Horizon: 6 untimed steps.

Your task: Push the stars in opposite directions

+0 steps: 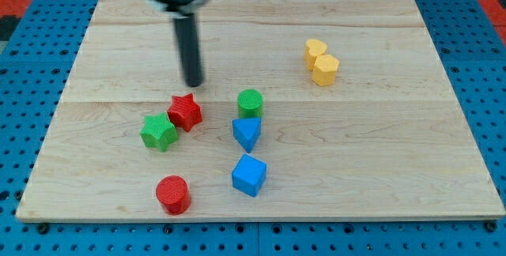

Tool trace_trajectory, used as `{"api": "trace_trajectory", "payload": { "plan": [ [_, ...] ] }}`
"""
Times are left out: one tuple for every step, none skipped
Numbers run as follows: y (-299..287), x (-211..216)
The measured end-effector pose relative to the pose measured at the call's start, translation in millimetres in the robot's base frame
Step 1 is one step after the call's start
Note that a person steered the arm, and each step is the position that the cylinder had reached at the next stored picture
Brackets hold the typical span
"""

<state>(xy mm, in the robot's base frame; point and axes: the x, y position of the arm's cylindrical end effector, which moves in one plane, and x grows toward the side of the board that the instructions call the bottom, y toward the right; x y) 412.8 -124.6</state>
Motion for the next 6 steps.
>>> {"api": "trace_trajectory", "payload": {
  "plan": [
    [-23.7,67.6],
    [-21.1,111.8],
    [-3.4,110.4],
    [14.4,64.6],
    [15.7,16.8],
    [21.5,11.4]
  ]
}}
